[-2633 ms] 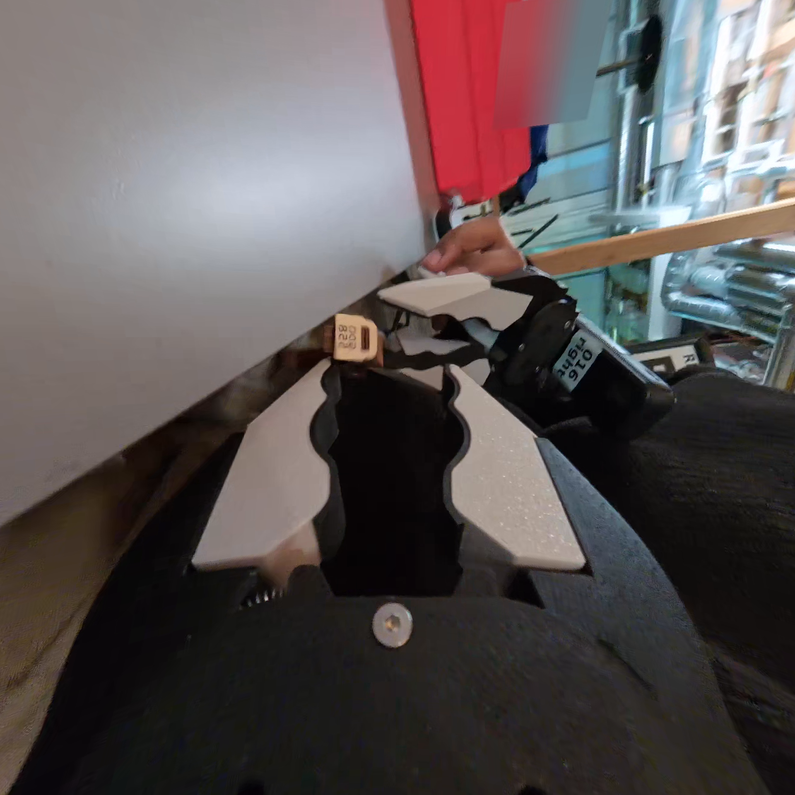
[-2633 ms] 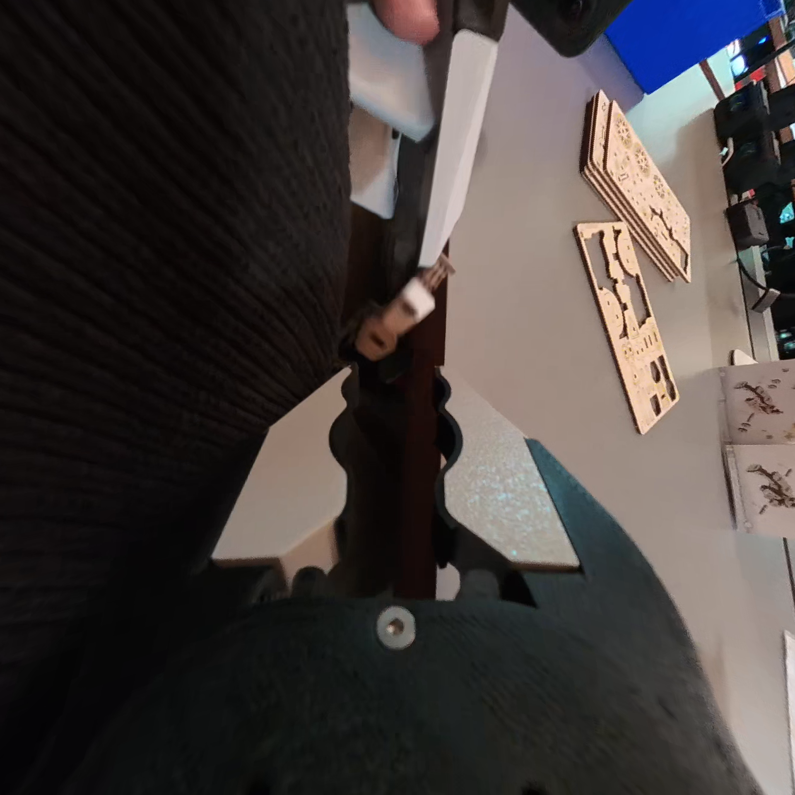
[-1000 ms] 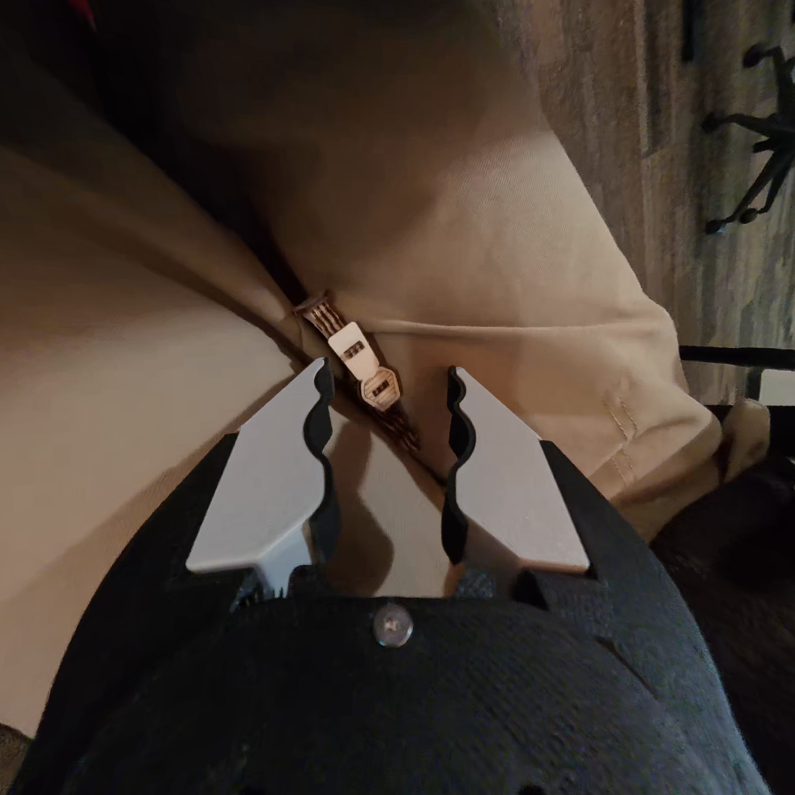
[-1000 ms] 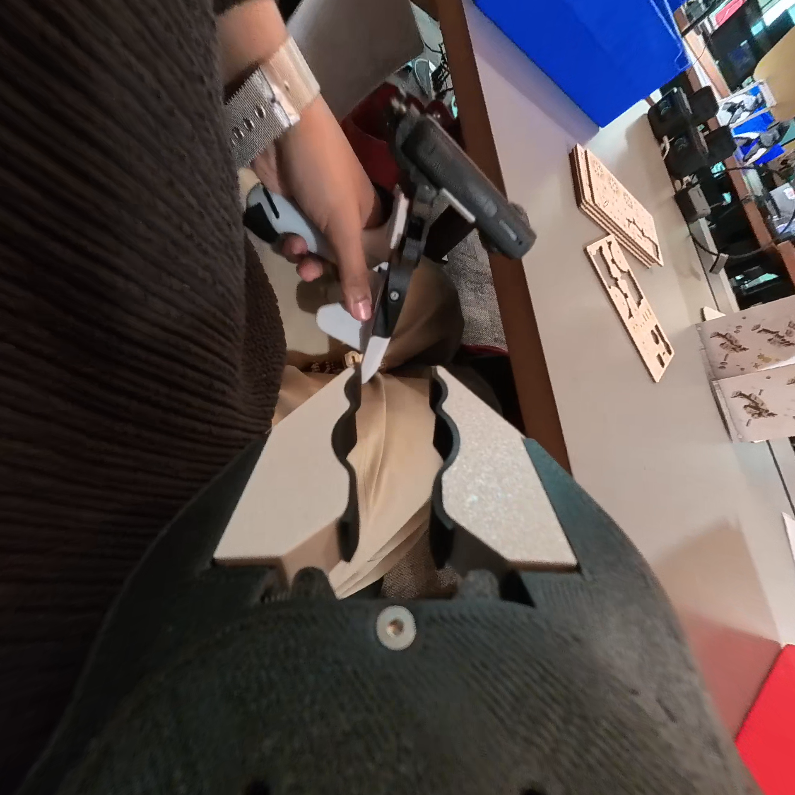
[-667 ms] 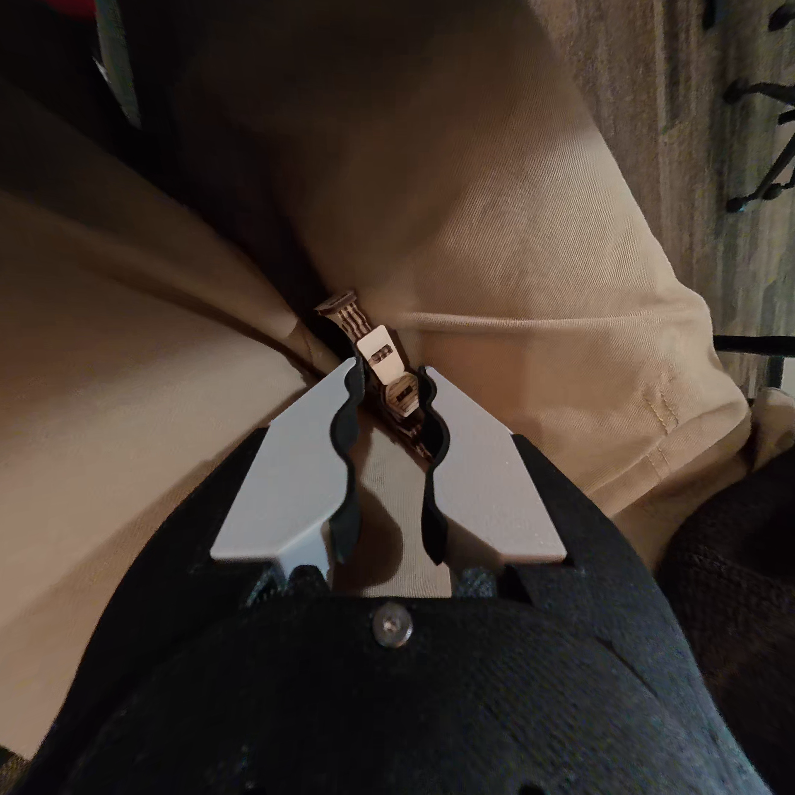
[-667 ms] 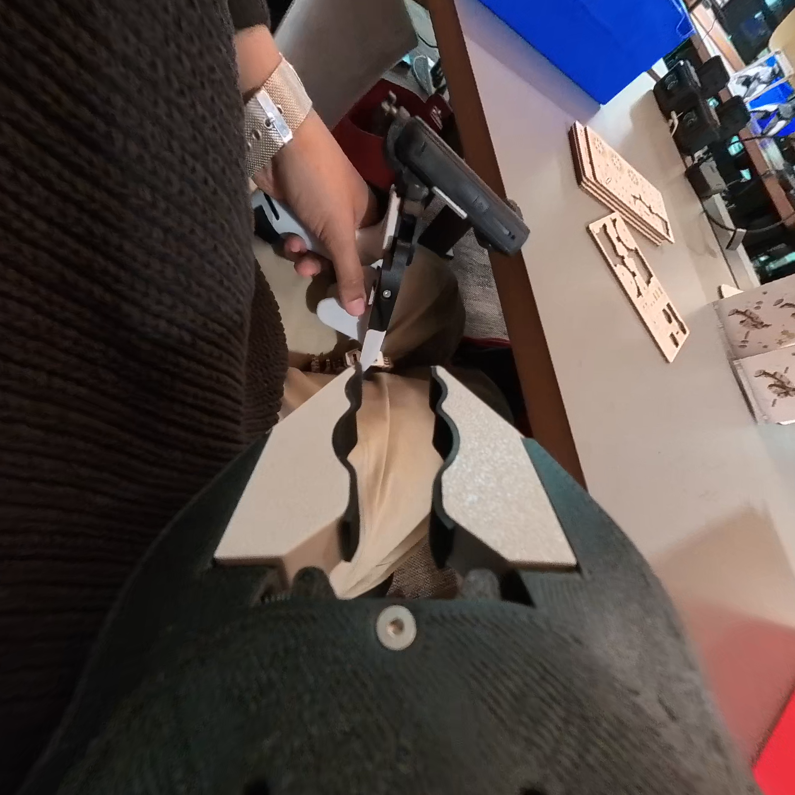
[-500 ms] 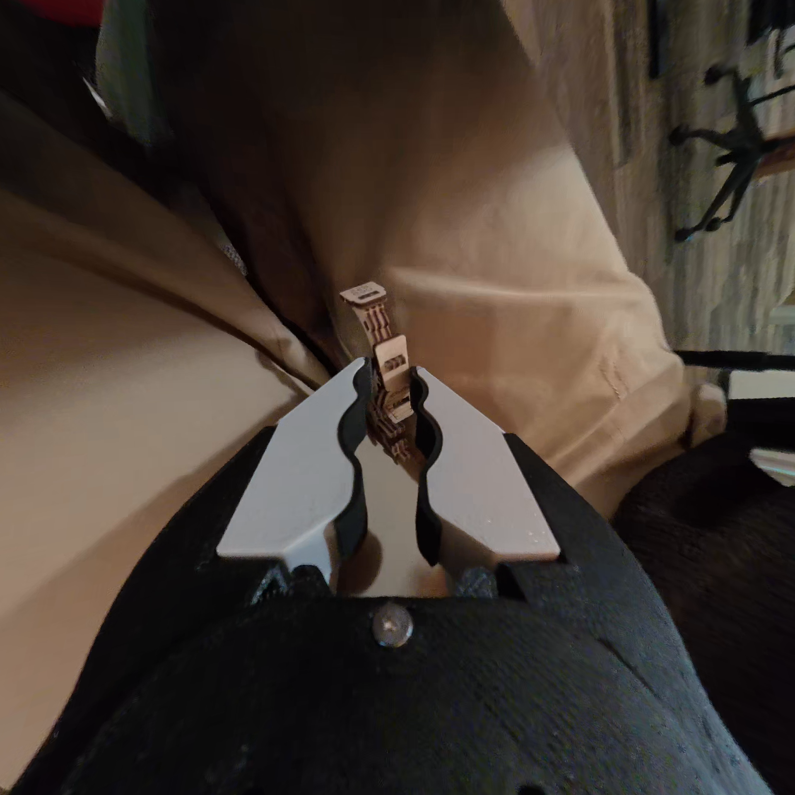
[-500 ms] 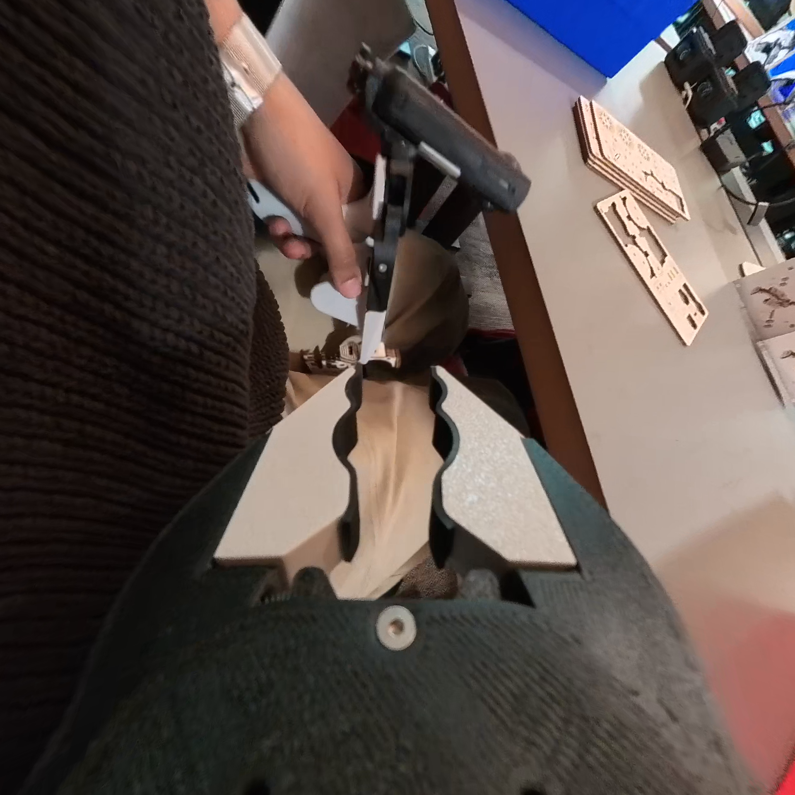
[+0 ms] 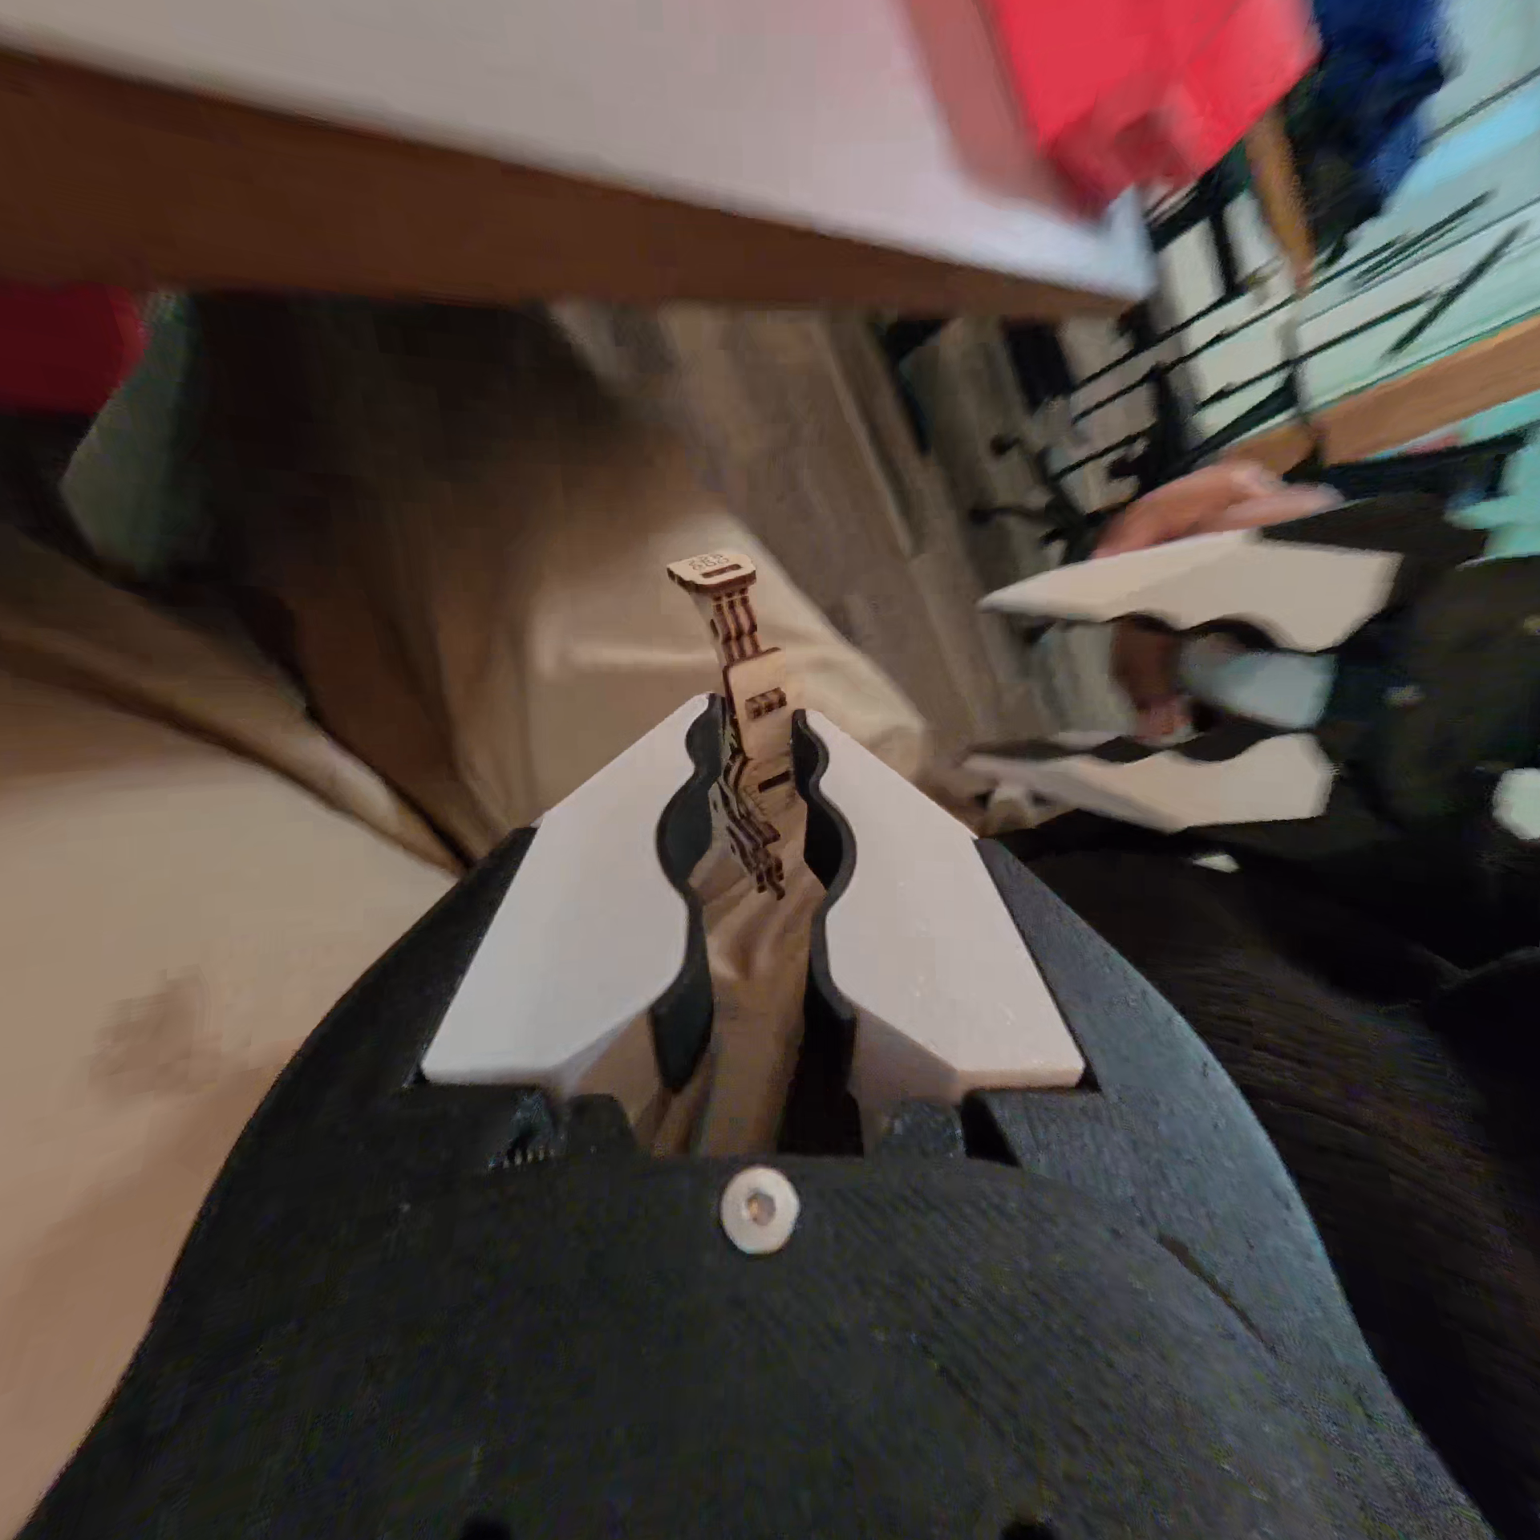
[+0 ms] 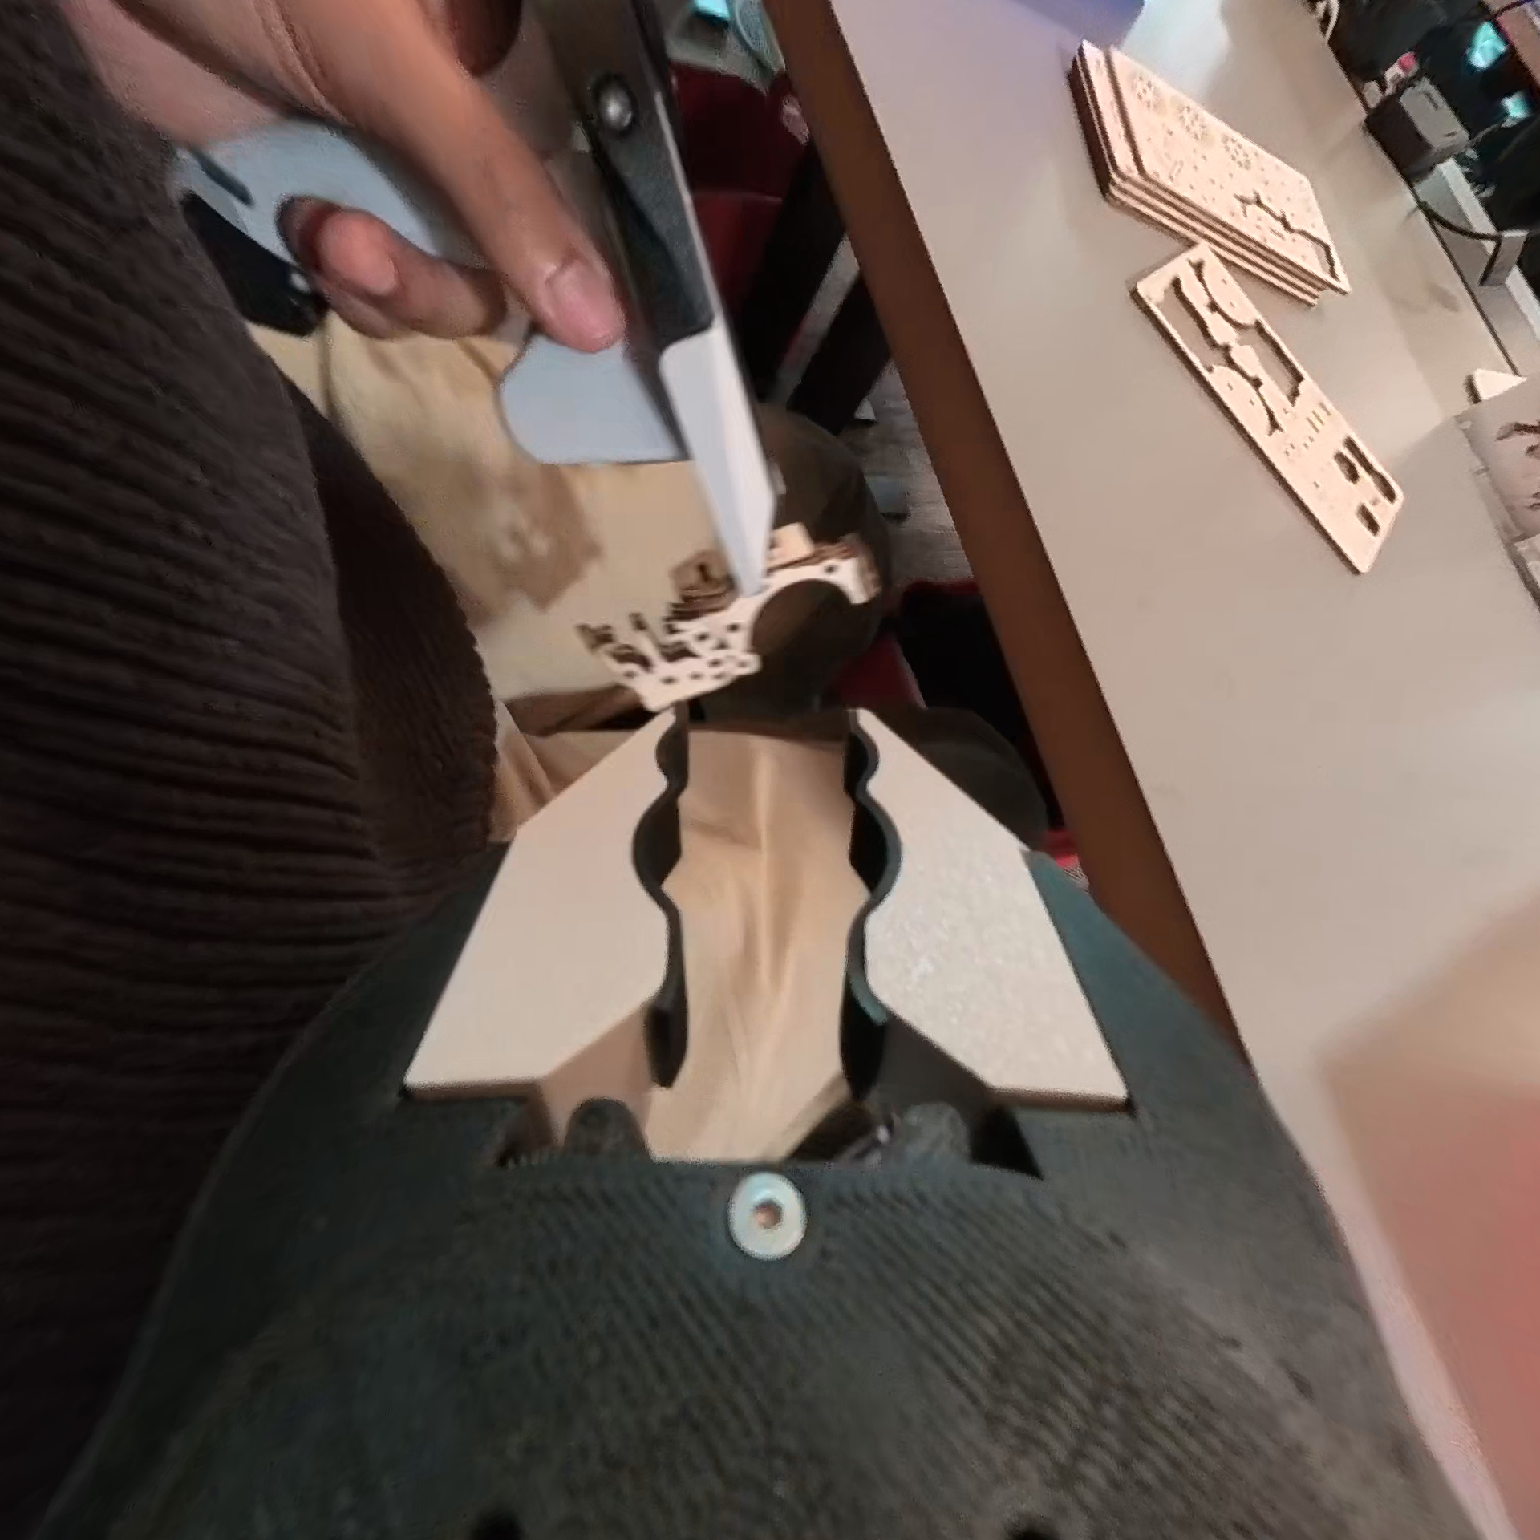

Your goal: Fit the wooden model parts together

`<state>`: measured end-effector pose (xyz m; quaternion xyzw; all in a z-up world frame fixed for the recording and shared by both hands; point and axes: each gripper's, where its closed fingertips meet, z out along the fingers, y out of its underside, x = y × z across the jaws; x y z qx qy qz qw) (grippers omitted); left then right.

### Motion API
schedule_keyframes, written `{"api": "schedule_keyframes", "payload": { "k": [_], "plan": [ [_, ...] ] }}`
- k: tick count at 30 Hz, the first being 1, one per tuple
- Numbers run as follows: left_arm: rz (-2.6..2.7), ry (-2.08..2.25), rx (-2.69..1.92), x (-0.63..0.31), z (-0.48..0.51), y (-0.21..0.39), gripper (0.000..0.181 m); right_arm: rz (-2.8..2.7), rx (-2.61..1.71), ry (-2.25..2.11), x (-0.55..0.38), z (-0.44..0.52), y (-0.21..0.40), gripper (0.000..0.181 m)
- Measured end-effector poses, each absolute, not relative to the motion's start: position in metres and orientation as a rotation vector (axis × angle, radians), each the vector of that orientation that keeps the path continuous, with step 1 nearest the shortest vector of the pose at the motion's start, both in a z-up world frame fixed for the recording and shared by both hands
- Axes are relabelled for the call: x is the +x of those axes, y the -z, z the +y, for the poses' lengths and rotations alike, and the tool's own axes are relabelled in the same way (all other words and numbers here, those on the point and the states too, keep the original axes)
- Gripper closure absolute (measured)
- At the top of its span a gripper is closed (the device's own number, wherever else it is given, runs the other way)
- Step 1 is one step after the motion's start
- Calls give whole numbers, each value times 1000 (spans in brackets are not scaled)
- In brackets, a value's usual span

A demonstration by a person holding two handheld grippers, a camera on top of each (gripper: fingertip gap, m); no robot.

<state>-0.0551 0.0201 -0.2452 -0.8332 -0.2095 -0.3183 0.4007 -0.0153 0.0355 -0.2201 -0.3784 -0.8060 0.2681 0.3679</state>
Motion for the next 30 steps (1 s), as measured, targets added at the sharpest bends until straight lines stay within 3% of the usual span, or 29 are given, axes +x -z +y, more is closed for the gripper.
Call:
{"api": "schedule_keyframes", "payload": {
  "k": [1, 3, 8, 14, 18, 22, 24, 30],
  "plan": [
    [-537, 823, -2033, -58, 22, 231, 167, -2062, -981, -733, -17, 31, 218, 136],
    [-565, 858, -1886, -66, 25, 204, 167, -2011, -1015, -816, -23, 23, 210, 107],
    [-509, 988, -1574, -71, 24, 147, 168, -1799, -1199, -1009, -46, 18, 183, 93],
    [-406, 971, -1507, -64, 20, 121, 170, -1626, -1469, -1449, -53, 6, 159, 102],
    [-350, 1007, -1496, -50, 22, 114, 170, -1594, -1501, -1443, -52, 8, 158, 114],
    [-299, 1032, -1505, -36, 26, 113, 170, -1567, -1530, -1454, -50, 8, 158, 138],
    [-290, 1041, -1502, -34, 28, 113, 170, -1566, -1538, -1470, -47, 10, 158, 139],
    [-287, 1099, -1453, -34, 30, 107, 146, -1473, -1581, -1624, -46, 16, 149, 140]
  ]
}}
